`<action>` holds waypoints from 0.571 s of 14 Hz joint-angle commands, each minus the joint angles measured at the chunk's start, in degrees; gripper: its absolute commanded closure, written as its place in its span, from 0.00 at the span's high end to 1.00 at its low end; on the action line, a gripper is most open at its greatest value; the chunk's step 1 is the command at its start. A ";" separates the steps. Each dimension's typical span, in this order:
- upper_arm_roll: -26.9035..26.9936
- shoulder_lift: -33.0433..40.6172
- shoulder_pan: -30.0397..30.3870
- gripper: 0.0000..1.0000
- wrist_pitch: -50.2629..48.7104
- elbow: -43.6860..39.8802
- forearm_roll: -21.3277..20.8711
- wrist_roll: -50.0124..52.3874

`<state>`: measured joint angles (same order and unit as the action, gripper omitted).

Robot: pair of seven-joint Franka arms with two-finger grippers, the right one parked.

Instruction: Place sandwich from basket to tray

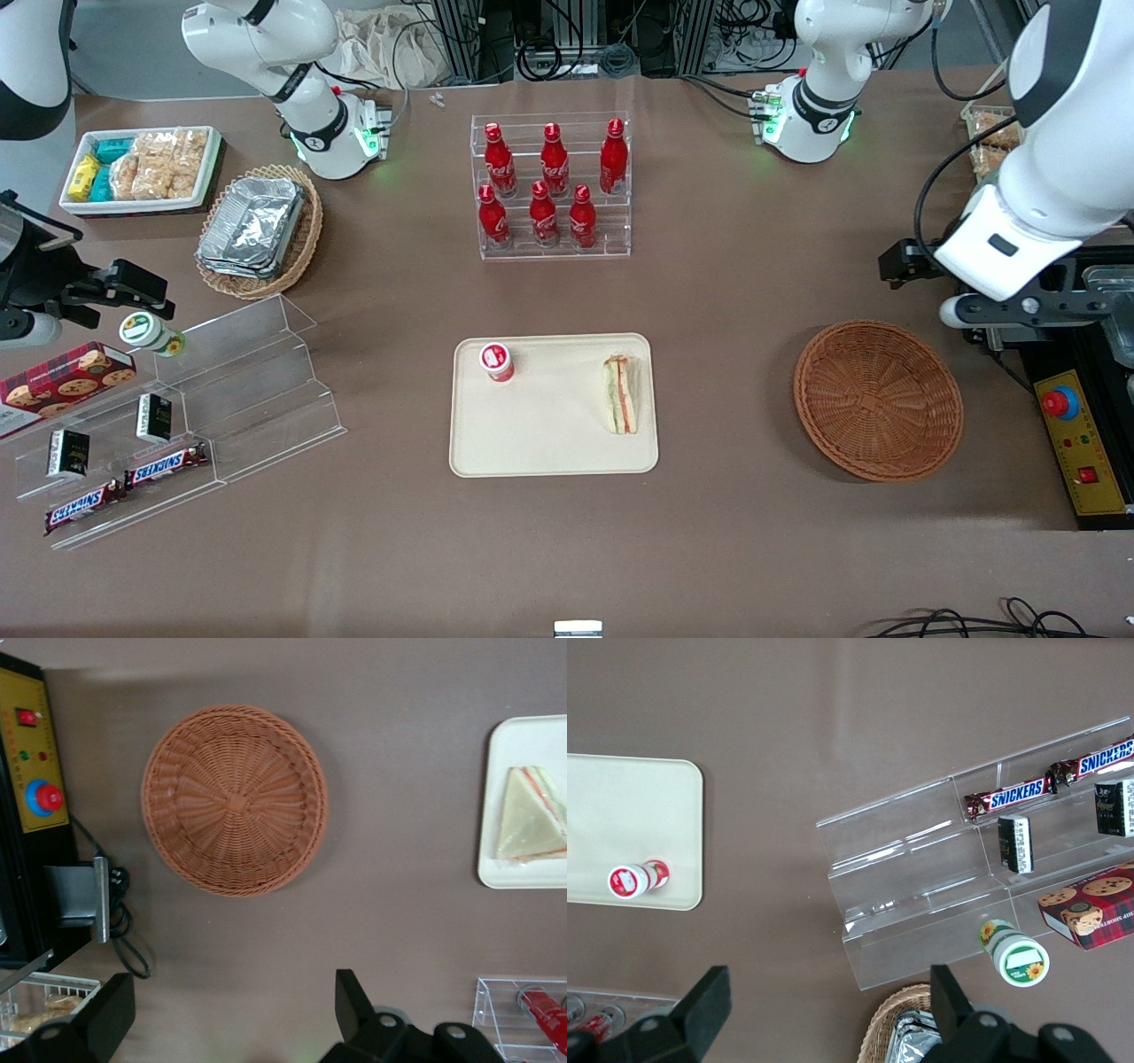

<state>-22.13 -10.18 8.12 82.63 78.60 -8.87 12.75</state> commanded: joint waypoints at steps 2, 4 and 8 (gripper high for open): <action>2.35 2.27 1.45 1.00 -0.80 1.65 0.43 -1.14; 2.96 2.97 2.25 1.00 -0.80 1.65 0.70 -1.93; 18.32 4.82 -7.06 1.00 -0.80 2.00 4.28 -6.06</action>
<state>-9.61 -7.96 4.63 82.29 78.70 -7.22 8.15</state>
